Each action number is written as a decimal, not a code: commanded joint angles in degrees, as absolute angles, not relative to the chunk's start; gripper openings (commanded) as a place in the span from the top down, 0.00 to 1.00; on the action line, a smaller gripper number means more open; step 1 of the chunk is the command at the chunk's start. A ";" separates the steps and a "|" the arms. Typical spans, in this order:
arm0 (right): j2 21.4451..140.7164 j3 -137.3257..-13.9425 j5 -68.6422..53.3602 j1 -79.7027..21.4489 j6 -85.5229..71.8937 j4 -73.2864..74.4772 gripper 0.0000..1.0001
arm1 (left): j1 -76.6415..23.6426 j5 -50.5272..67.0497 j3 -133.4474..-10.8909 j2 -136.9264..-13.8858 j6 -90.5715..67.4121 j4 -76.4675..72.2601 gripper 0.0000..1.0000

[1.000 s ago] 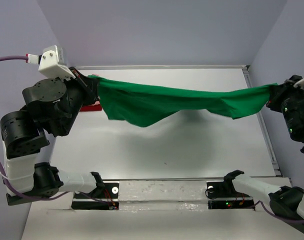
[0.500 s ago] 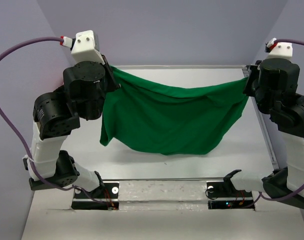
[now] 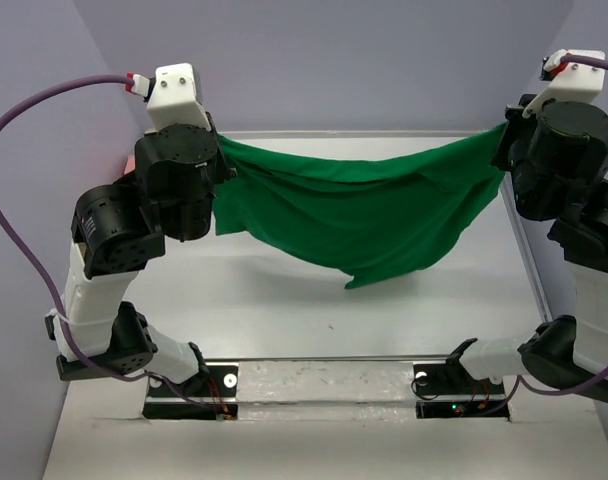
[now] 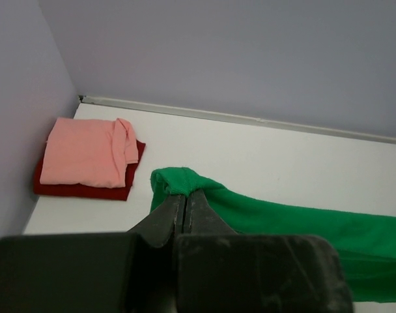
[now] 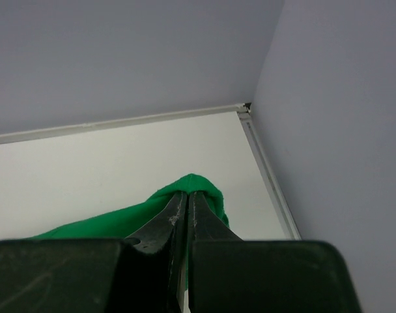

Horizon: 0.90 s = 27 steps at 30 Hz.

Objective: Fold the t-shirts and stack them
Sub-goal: Flatten the tshirt out

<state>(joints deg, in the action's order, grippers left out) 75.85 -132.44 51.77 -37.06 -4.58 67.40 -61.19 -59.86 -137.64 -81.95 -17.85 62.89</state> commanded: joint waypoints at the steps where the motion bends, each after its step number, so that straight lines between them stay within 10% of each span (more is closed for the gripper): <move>1: 76.73 -136.23 58.70 -40.86 4.55 55.92 1.00 | -61.44 -64.25 -136.58 -79.46 -19.25 62.50 1.00; 9: 77.08 -132.54 74.17 -52.37 38.70 20.02 1.00 | -61.87 -66.53 -141.51 -80.07 -5.38 48.71 1.00; 12: 77.69 -129.56 77.52 -57.73 66.98 -21.45 1.00 | -64.77 -71.53 -136.69 -77.96 2.43 38.46 1.00; 15: 77.78 -127.01 78.48 -59.06 76.38 -25.59 1.00 | -71.42 -83.34 -133.87 -77.78 11.12 30.09 1.00; 19: 78.13 -124.63 78.75 -59.68 76.82 -28.39 1.00 | -79.17 -92.72 -107.30 -71.38 73.39 -52.46 1.00; 27: 70.77 -105.05 76.03 -61.44 57.03 -20.17 1.00 | -80.34 -93.34 -91.25 -69.79 72.07 -60.89 1.00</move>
